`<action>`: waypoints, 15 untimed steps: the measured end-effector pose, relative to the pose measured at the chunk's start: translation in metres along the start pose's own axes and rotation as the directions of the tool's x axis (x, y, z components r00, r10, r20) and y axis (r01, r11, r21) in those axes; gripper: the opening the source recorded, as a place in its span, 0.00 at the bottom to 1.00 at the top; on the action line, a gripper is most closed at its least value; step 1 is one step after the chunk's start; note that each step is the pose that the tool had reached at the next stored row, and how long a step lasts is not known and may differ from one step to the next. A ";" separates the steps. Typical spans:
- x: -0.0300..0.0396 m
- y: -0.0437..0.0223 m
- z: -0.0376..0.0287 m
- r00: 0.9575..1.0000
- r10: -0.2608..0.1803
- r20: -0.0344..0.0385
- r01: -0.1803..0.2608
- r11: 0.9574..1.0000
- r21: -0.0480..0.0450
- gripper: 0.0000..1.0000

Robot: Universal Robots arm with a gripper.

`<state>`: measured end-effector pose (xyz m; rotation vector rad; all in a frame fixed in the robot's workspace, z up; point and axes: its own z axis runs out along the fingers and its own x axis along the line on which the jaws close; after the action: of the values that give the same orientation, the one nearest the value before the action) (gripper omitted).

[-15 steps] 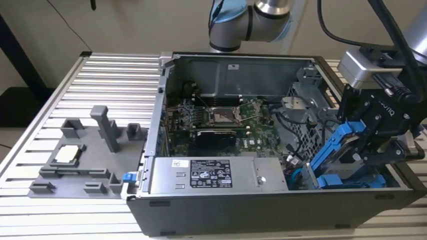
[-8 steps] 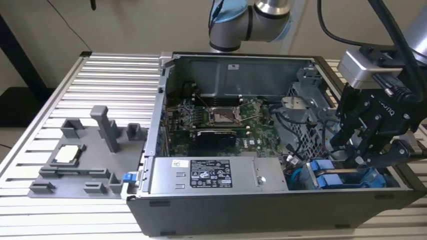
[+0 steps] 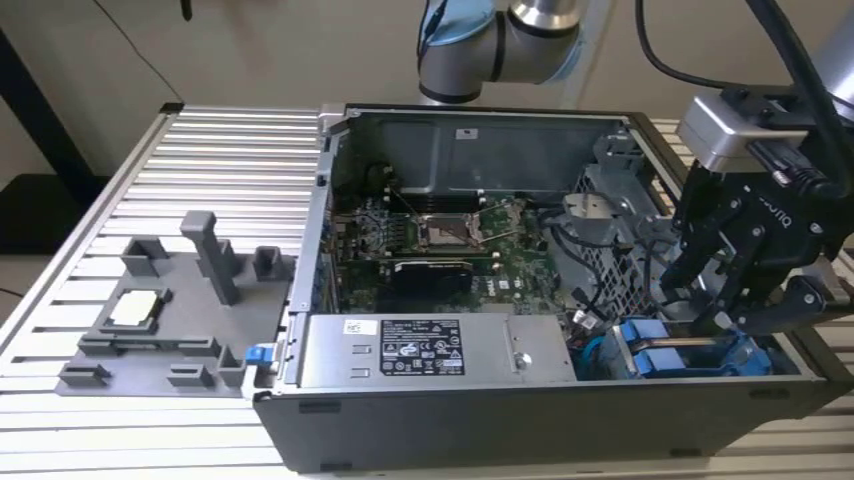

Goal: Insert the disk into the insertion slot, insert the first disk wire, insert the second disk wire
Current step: 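Insert the first disk wire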

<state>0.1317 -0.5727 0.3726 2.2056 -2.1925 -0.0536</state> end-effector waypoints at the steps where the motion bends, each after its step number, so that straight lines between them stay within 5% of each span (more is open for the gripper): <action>1: -0.0001 0.0001 -0.0019 1.000 0.000 -0.002 0.000 1.000 0.000 0.53; 5: -0.0010 0.0003 -0.0077 1.000 0.000 -0.008 0.000 1.000 0.000 0.53; 11: -0.0018 0.0004 -0.0115 1.000 0.000 -0.005 0.000 1.000 0.002 0.53; 15: -0.0018 0.0009 -0.0120 0.999 -0.002 0.034 0.001 1.000 0.016 0.53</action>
<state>0.1314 -0.5709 0.3846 2.2315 -2.2164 -0.0749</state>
